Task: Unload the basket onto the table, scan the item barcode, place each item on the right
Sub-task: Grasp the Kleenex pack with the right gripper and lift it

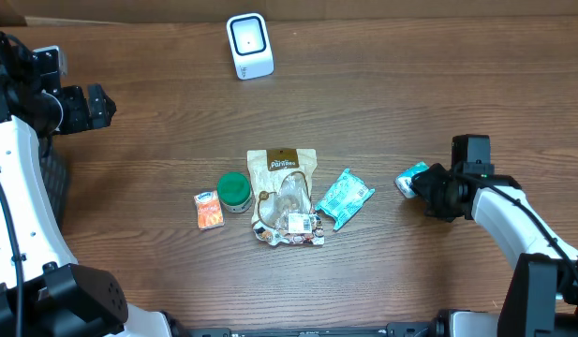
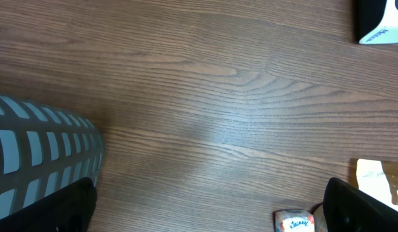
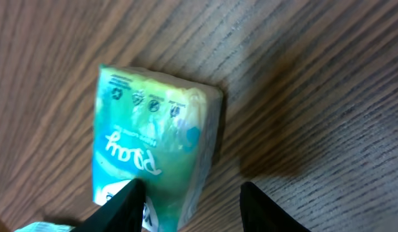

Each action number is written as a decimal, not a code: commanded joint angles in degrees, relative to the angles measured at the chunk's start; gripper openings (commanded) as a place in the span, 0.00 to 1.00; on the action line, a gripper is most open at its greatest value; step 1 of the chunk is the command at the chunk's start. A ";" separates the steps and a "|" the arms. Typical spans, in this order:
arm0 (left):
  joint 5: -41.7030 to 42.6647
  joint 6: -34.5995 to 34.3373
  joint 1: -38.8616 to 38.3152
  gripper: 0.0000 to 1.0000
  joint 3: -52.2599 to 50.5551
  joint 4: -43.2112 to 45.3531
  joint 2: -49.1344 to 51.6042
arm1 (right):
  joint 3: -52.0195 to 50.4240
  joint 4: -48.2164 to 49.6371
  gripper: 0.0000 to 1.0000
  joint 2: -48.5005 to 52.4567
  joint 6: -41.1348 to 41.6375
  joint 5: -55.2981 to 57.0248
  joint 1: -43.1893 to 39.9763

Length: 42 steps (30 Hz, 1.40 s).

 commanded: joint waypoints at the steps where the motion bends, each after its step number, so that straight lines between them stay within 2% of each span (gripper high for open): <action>1: 0.66 -0.57 0.57 1.00 0.85 0.02 0.20 | -1.84 1.53 0.46 -0.13 -0.24 0.50 0.20; 14: 0.66 -0.57 0.57 0.99 0.85 0.02 0.20 | -3.41 1.66 0.45 -0.13 -0.24 0.48 0.20; 19: 0.66 -0.57 0.57 1.00 0.85 0.02 0.20 | -3.41 1.22 0.30 -0.13 -0.22 0.46 0.20; 32: 0.66 -0.57 0.57 0.99 0.85 0.02 0.20 | -3.41 2.86 0.04 -0.13 -1.77 0.24 0.20; 38: 0.66 -0.57 0.57 1.00 0.85 0.02 0.20 | -3.41 3.63 0.04 -0.13 -4.28 0.22 0.20; 42: 0.66 -0.57 0.57 1.00 0.85 0.02 0.20 | -2.25 2.84 0.04 -0.20 -9.11 -1.68 0.20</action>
